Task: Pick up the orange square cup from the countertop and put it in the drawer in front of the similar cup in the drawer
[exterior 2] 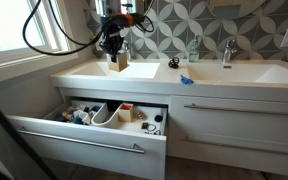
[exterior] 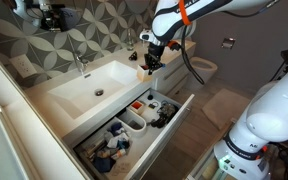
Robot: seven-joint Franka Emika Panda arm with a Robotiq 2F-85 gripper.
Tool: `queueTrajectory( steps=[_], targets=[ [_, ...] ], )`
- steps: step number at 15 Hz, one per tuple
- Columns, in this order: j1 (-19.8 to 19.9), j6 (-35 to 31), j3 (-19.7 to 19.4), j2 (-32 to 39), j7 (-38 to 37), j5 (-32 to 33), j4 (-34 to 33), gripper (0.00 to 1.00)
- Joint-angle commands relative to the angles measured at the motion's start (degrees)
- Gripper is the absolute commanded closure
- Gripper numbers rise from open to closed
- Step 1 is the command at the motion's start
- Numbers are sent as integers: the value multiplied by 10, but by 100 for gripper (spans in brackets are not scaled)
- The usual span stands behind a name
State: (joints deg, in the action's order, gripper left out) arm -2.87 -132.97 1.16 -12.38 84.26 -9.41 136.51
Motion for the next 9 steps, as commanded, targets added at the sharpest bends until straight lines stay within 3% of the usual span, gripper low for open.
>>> queueTrajectory(
  steps=[1,3,9],
  targets=[
    [-11,1,-11,0,-3,3,-1,94],
    [-11,1,-12,0,-2,3,-1,98],
    [-18,3,2,2,-20,38,58,98]
  ],
)
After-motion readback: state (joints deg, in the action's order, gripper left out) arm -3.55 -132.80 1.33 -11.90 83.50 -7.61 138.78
